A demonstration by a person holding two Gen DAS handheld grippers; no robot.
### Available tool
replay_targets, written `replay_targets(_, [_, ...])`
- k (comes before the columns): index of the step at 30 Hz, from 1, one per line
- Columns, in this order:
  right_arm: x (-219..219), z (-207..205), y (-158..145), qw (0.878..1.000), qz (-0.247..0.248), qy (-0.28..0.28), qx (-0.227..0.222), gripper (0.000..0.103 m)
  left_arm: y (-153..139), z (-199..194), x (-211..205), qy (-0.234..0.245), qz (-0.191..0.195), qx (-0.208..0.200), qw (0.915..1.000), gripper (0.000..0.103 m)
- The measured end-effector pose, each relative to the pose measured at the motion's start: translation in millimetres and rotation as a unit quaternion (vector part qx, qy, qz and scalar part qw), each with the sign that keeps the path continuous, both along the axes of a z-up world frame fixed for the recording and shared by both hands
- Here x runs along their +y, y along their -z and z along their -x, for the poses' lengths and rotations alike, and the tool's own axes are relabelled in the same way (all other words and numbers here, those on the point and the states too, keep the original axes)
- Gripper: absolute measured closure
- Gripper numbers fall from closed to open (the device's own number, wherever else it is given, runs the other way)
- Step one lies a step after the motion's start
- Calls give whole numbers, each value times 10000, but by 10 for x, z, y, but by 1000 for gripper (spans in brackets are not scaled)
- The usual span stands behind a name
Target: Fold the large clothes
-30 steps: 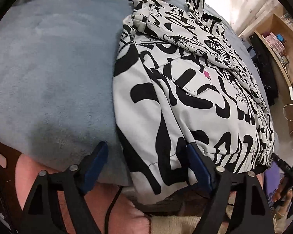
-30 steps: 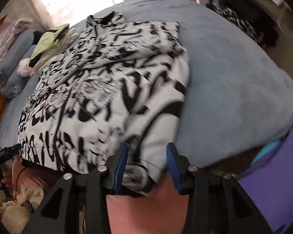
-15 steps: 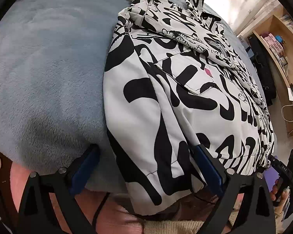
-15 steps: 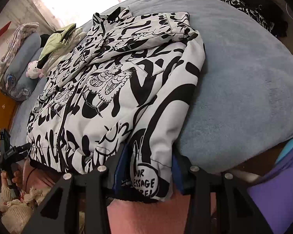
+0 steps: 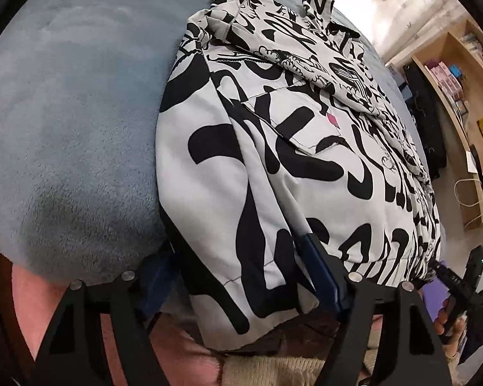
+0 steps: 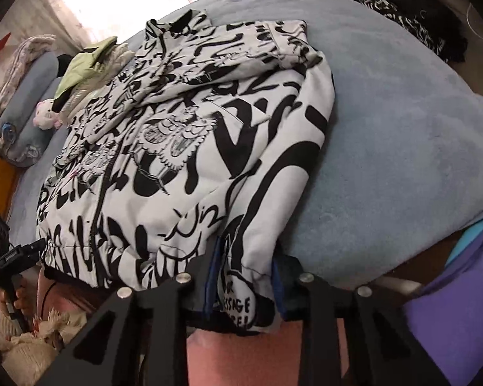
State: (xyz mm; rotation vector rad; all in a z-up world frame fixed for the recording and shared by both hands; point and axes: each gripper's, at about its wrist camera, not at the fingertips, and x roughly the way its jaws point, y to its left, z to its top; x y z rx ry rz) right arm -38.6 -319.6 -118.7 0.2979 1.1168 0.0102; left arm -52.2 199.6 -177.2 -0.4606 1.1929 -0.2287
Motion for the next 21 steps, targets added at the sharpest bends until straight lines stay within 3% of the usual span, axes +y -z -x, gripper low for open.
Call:
replay_targets(2, [22, -39, 59, 9999, 89, -18, 56, 73, -38, 13, -42, 20, -109, -111, 9999, 54])
replay_targets(3, [35, -44, 61, 9999, 133, -33, 28, 77, -76, 20, -75, 50, -169, -171, 9997, 74])
replay_targets(4, [61, -52, 50, 9998, 196, -67, -14, 85, -103, 21, -95, 88, -156, -196, 9996, 85])
replay_targets(7, [176, -47, -84, 9987, 475, -101, -161, 91, -248, 60, -114, -175, -322, -242, 9990, 97])
replay_targets(11, [132, 122, -470, 9974, 283, 145, -653, 94, -456, 163, -7, -360, -56, -345, 9987, 98])
replay_targets(16, [24, 360, -942, 9930, -162, 119, -1160, 95, -854, 389, -34, -77, 63, -736, 9972, 98])
replay_targets(21, [31, 537, -1367, 9884, -319, -84, -1482, 95, -1233, 650, 34, 48, 515, -939, 9942, 98])
